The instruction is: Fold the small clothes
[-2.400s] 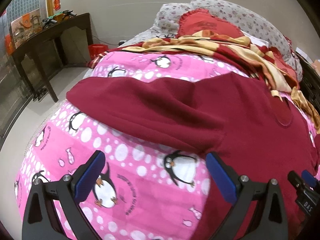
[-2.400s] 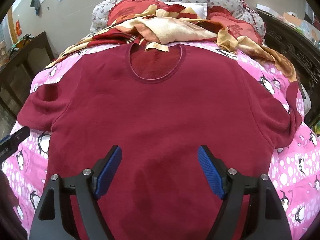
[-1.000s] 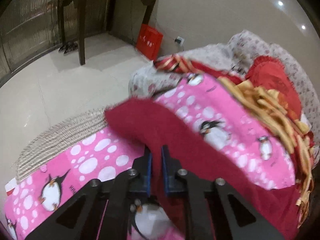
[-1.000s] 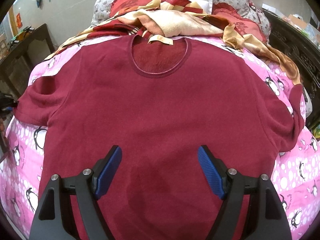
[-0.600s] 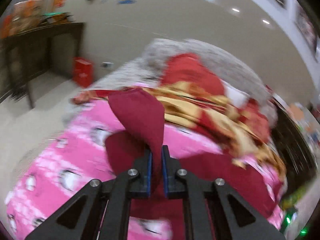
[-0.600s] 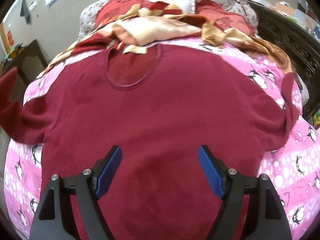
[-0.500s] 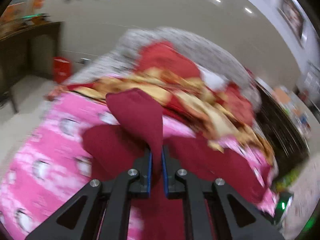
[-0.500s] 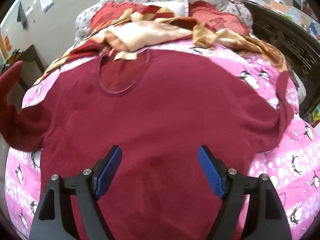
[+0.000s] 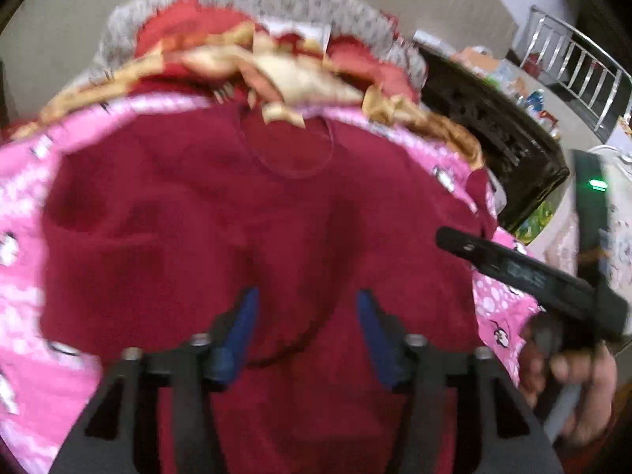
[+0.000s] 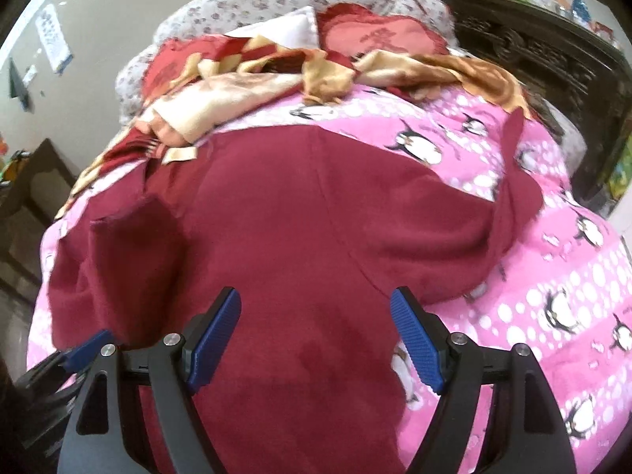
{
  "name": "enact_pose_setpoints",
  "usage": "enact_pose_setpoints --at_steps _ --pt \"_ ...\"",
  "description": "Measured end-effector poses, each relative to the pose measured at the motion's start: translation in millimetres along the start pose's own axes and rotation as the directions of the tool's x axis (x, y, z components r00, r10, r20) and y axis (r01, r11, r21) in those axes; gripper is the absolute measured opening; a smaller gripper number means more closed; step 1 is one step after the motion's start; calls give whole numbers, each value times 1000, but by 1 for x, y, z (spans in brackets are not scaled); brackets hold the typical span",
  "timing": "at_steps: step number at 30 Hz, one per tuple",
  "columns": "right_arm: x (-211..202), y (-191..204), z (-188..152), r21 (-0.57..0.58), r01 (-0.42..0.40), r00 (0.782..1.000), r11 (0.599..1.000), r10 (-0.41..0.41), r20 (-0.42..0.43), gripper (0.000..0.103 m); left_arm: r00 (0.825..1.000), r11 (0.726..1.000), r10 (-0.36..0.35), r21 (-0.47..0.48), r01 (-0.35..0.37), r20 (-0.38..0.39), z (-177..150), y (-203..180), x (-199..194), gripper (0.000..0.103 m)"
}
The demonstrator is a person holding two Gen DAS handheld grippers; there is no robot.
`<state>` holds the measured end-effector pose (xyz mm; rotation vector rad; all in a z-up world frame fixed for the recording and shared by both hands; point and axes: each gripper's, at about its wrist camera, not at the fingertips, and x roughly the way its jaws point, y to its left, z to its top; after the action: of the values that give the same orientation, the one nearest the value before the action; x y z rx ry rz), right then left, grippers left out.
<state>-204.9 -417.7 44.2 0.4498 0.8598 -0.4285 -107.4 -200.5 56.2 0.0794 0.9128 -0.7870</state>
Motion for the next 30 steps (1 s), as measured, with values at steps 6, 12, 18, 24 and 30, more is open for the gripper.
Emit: enact_pose_setpoints --at_steps 6,12,18,24,30 --pt "8 22 7 -17 -142 990 990 142 -13 94 959 965 249 45 -257 137 -5 47 -53 83" --pt "24 44 8 -104 -62 998 993 62 -3 94 926 926 376 -43 -375 26 -11 104 -31 83" --pt "55 68 18 -281 -23 1000 960 24 -1 51 924 919 381 -99 -382 -29 -25 118 -22 83" --pt "44 67 22 -295 -34 999 955 38 7 24 920 916 392 -86 -391 2 -20 113 -33 83" --pt "-23 22 46 -192 11 982 981 25 187 24 919 916 395 -89 -392 17 -13 110 -32 83"
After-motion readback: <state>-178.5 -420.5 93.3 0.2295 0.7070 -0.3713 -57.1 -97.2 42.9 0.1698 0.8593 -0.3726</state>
